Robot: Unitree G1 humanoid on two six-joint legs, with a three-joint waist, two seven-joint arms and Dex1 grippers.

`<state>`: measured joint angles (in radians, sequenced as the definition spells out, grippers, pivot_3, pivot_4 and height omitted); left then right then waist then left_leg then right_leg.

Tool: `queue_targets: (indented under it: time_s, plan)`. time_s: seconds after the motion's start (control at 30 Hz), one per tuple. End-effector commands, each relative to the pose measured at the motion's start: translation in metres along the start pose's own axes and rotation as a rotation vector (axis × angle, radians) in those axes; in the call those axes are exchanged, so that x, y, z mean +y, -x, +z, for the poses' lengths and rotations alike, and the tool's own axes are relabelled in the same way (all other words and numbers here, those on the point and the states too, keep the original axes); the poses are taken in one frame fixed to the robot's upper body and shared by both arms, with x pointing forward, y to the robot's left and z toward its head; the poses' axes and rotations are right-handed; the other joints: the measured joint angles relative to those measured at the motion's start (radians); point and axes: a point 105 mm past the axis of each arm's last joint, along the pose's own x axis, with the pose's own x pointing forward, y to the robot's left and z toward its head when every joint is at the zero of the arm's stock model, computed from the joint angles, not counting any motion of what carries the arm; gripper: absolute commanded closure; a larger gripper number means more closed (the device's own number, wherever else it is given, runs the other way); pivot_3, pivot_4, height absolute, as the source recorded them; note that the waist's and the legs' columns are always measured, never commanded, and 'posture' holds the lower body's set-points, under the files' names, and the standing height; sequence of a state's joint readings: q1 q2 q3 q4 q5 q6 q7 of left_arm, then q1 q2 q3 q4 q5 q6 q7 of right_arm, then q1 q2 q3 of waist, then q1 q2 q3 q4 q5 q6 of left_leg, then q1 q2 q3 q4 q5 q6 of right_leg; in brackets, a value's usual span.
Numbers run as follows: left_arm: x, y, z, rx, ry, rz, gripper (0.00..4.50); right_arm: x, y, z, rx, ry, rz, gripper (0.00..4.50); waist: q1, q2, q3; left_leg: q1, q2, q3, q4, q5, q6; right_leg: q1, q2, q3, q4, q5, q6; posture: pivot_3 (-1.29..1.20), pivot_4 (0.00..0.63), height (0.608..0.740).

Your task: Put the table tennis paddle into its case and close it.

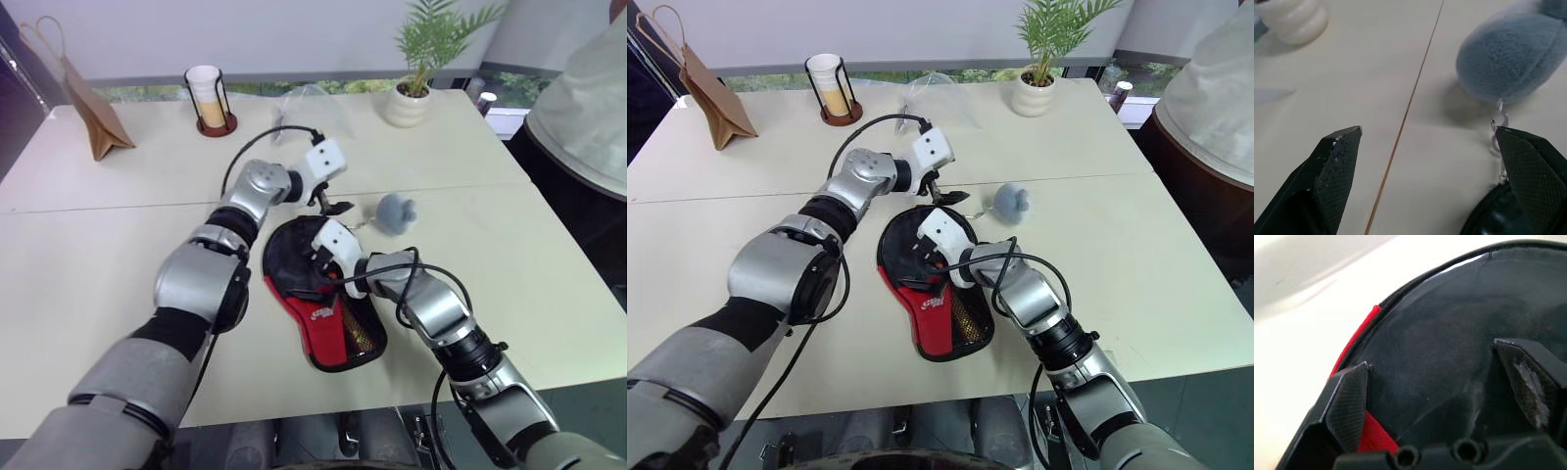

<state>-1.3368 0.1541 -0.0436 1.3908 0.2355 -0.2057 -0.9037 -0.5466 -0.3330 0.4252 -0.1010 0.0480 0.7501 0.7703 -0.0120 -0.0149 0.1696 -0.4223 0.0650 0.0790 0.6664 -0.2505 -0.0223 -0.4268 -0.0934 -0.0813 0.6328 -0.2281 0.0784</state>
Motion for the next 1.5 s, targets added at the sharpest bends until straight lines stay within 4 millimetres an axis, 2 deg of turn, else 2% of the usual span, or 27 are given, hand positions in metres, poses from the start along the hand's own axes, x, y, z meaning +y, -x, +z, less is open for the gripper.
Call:
queue_targets:
  time_s: [0.03,0.23,0.4,0.5,0.67,0.73,0.87,1.03,1.1,1.27,1.5]
  plan:
    - [0.012,0.02,0.009,-0.054,-0.007,-0.024,0.02,-0.014,0.007,-0.047,0.155,-0.106,-0.036,0.0,0.001,0.0,0.0,0.0,0.0,0.0,0.0,0.0,0.0,0.0,0.0,0.0,0.0,0.0,0.0,0.0,0.15,0.74]
    - [0.011,0.053,-0.007,-0.049,-0.035,-0.158,0.02,-0.033,0.027,-0.031,0.099,-0.077,-0.078,0.0,0.006,0.0,0.0,-0.001,-0.001,0.0,0.0,0.0,0.0,0.0,-0.002,-0.001,0.0,0.0,0.0,0.0,0.15,0.74]
    - [-0.005,0.07,-0.016,-0.104,-0.071,-0.292,0.02,-0.042,0.051,-0.013,0.055,-0.035,-0.11,0.0,0.006,0.0,0.0,-0.003,-0.001,0.0,0.001,0.0,0.0,-0.001,-0.002,-0.001,-0.001,0.0,0.0,0.0,0.15,0.74]
    - [-0.017,0.071,-0.019,-0.131,-0.099,-0.344,0.02,-0.044,0.065,0.002,0.015,-0.019,-0.118,0.0,0.004,0.0,0.001,-0.004,-0.001,0.0,0.001,0.0,0.0,-0.002,-0.002,-0.001,-0.001,0.0,0.0,0.0,0.15,0.74]
    - [-0.049,0.067,-0.027,-0.155,-0.125,-0.435,0.02,-0.051,0.098,0.035,-0.066,-0.015,-0.149,0.0,-0.001,0.0,0.001,-0.004,-0.001,0.0,0.0,0.0,0.0,-0.003,-0.002,-0.001,-0.001,0.0,0.0,0.0,0.15,0.74]
    - [-0.063,0.061,-0.032,-0.161,-0.124,-0.431,0.02,-0.061,0.121,0.055,-0.111,-0.006,-0.193,0.0,0.001,0.001,0.002,-0.004,0.0,0.0,0.0,0.0,0.0,-0.003,-0.001,-0.001,0.0,0.0,0.0,0.0,0.15,0.74]
    - [-0.079,0.056,-0.034,-0.164,-0.115,-0.424,0.02,-0.078,0.145,0.067,-0.124,0.003,-0.271,0.0,0.003,0.001,0.002,-0.004,0.0,0.0,0.0,0.0,0.0,-0.003,-0.001,-0.001,0.0,0.0,0.0,0.0,0.15,0.74]
    - [-0.094,0.05,-0.04,-0.148,-0.106,-0.408,0.02,-0.107,0.157,0.053,-0.06,-0.006,-0.368,0.0,0.002,0.001,0.002,-0.004,-0.001,0.001,0.0,0.0,0.0,-0.003,-0.002,0.0,-0.001,0.0,0.0,0.0,0.15,0.74]
    - [-0.097,0.046,-0.046,-0.127,-0.095,-0.384,0.02,-0.119,0.15,0.035,-0.029,-0.059,-0.375,0.0,0.002,0.001,0.002,-0.004,-0.001,0.001,0.0,0.0,0.0,-0.003,-0.002,0.0,-0.001,0.0,0.0,0.0,0.15,0.74]
    - [-0.099,0.042,-0.058,-0.081,-0.082,-0.359,0.02,-0.137,0.135,0.012,-0.004,-0.143,-0.374,0.0,-0.001,0.001,0.002,-0.004,-0.001,0.001,0.0,0.0,0.0,-0.003,-0.001,0.0,-0.001,0.0,0.0,0.0,0.15,0.74]
    - [-0.102,0.044,-0.071,-0.044,-0.024,-0.352,0.02,-0.149,0.116,-0.003,0.022,-0.231,-0.343,0.0,0.0,0.001,0.001,-0.004,-0.001,0.001,0.0,0.0,0.0,-0.003,-0.001,0.0,0.0,0.0,0.0,0.0,0.15,0.74]
